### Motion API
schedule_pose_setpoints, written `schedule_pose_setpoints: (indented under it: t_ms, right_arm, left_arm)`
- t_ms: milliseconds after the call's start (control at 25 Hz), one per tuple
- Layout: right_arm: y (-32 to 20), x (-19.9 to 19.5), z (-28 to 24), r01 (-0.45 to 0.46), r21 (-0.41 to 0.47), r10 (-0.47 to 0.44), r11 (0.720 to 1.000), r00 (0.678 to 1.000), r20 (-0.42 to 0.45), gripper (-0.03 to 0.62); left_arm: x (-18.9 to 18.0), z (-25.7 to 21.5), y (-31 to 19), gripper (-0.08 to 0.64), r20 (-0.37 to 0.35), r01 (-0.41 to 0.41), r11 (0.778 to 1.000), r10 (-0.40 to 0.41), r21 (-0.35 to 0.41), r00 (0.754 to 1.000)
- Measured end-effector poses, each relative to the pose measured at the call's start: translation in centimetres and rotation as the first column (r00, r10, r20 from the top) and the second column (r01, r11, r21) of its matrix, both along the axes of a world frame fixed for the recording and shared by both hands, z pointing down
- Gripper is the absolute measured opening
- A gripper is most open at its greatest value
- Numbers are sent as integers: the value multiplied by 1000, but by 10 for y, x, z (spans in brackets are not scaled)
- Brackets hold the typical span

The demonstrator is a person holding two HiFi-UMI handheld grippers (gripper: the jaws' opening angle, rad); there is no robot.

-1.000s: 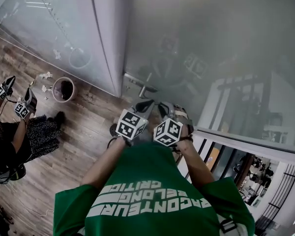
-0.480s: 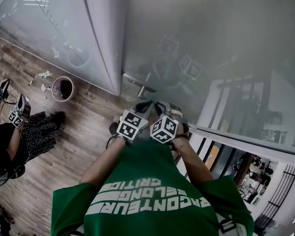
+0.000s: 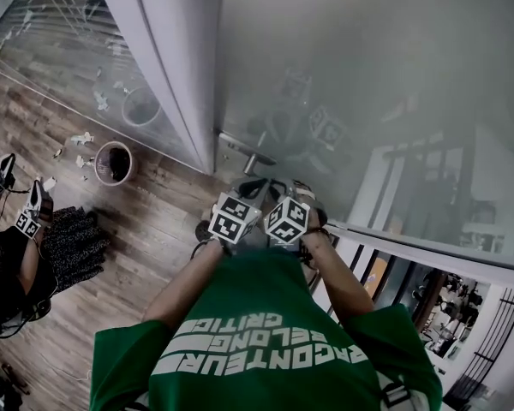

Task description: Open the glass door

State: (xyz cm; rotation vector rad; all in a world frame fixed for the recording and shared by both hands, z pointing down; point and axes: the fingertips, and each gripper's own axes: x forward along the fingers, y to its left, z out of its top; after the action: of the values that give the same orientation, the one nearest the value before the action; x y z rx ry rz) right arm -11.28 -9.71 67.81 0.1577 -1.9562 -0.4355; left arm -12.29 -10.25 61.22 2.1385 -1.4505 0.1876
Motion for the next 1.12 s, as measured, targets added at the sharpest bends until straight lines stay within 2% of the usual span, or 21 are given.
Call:
schedule_pose_setpoints:
  t_ms: [280,520,640,1120]
  right_arm:
    - [-15,1,-5,-40,-22,41,999,999,28,66]
    - [-25,7,-39,-34,29,30,999,991,131,69]
    - [-30,4,-50,-24,16,21,1000,986,166,69]
    - [-41,-1,-47,-8,-38,15,999,986,167,69]
  left_arm:
    - [0,-3,-16,17,8,-21,1000,21,-1,1000]
    - [-2,-14,-25,17,13,-42,999,42,31,999]
    - [-6,-20,-31,17,7,-45,998,45,34,999]
    - [-17,-20,-43,17,6,-23,999,23,29,1000]
